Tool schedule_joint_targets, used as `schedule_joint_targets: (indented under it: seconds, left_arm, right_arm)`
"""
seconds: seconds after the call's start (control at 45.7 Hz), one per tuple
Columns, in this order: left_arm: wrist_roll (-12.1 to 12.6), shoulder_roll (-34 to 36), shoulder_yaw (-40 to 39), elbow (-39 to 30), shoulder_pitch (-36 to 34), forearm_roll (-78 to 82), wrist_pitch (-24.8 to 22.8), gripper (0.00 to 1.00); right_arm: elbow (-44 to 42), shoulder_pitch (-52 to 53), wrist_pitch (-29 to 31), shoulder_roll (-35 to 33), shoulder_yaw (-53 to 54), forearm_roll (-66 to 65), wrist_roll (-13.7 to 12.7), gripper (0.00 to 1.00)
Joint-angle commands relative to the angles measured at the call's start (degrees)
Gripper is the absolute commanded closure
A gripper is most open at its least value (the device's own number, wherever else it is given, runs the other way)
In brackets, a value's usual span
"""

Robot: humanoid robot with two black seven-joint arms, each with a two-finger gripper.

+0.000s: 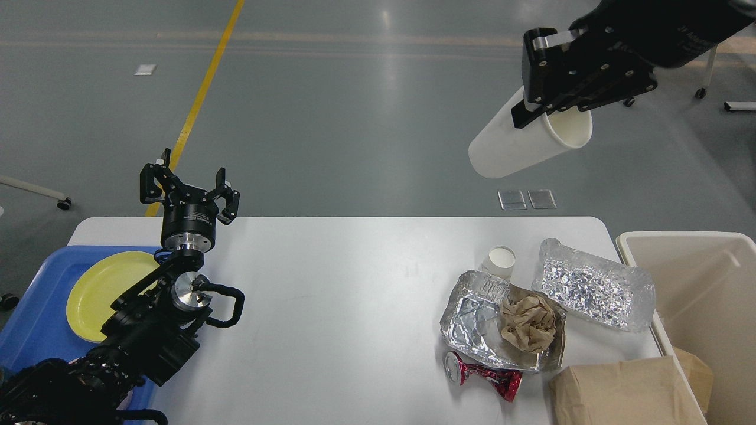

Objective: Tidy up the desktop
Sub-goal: 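Lift the paper cup with the right gripper and drop it in the white bin, then move the right gripper back to the crumpled foil wrapper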

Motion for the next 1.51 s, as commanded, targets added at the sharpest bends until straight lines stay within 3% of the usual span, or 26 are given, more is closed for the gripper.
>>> schedule_joint_targets:
  seconds: [0.0,0.175,0.415,0.525,0.918,1.137,1.246,1.334,1.378,1.487]
  left_arm:
    - [0.0,0.0,0.0,0.0,0.0,0.0,0.0,0.0]
    - [0.0,0.0,0.0,0.0,0.0,0.0,0.0,0.0]
    - [0.0,0.0,0.0,0.0,0.0,0.0,0.0,0.0]
    - [0.0,0.0,0.0,0.0,0.0,0.0,0.0,0.0]
    - [0.0,0.0,0.0,0.0,0.0,0.0,0.0,0.0]
    - [0.0,0.0,0.0,0.0,0.0,0.0,0.0,0.0]
    - [0.0,0.0,0.0,0.0,0.0,0.0,0.0,0.0]
    - [0.0,0.0,0.0,0.0,0.0,0.0,0.0,0.0]
    - [0.0,0.0,0.0,0.0,0.0,0.0,0.0,0.0]
    - [0.0,0.0,0.0,0.0,0.0,0.0,0.0,0.0]
  right_arm:
    - [0.55,0.97,-0.01,0.07,-0.09,1.13,-0.03,1.0]
    - [-6.38,-12.02,-0.01,-0.02,-3.51,-2.38,-0.29,1.0]
    - [-33.53,-40.85,-0.01,-0.55,-5.54,-8.89,-0.29,1.0]
    - [-41.53,-50.69,-2.0,-0.02,-5.63,-8.98,-0.64,1.0]
    - [-46.9,-68.46,-21.16,0.07,-9.93,-14.52,-1.87,1.0]
    - [-51.48,-74.79,-25.47,0.07,-12.3,-17.41,-4.33,1.0]
    - [-52.09,-76.55,-28.28,0.07,-13.27,-20.49,-4.77,0.38]
    - [-51.92,-76.73,-28.55,-0.02,-13.28,-20.67,-4.69,0.19]
    - [-51.92,-76.73,-28.55,-0.11,-13.27,-20.58,-4.69,0.0]
    - [-51.39,-76.55,-28.29,-0.28,-13.19,-20.49,-4.77,0.0]
